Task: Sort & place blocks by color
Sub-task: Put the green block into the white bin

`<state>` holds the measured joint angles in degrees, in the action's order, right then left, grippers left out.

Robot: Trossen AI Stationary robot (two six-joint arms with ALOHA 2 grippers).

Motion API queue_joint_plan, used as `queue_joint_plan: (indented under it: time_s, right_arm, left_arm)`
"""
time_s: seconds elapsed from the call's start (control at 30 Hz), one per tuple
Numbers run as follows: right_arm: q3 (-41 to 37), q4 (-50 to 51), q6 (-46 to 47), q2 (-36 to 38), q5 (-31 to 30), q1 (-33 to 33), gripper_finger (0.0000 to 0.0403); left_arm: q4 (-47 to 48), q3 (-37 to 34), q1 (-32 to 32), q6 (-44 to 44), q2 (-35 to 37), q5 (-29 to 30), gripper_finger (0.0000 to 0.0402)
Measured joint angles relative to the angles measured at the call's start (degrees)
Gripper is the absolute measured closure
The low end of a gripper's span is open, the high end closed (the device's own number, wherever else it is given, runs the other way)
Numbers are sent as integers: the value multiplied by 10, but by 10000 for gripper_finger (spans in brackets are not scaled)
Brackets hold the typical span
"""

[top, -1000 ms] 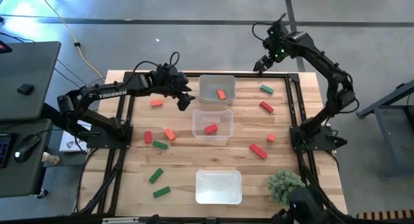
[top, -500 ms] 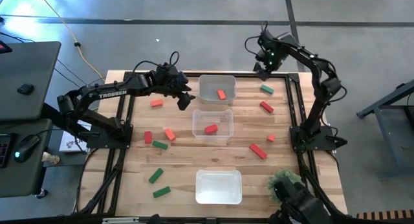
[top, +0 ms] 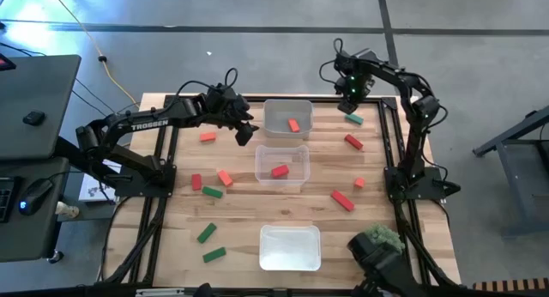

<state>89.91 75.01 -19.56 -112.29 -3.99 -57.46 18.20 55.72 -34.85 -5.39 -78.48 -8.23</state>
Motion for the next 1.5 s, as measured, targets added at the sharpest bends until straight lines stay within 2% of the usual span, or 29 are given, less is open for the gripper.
queue_joint_plan:
  time_s: [0.2, 0.63, 1.17, 1.4, 1.5]
  right_arm:
    - [0, -2, 0, -4, -2, 12, 175]
    - [0, -1, 16, -29, -79, 39, 175]
    - [0, 74, 95, -28, -68, 84, 176]
    - [4, 103, 86, -28, -140, 96, 176]
    - [30, 120, 85, -28, -149, 96, 176]
  left_arm:
    - [0, 0, 0, 0, 0, 1, 172]
    - [0, 0, 0, 0, 0, 1, 172]
    - [0, 0, 0, 0, 0, 1, 172]
    - [0, 0, 0, 0, 0, 1, 172]
    - [0, 0, 0, 0, 0, 1, 172]
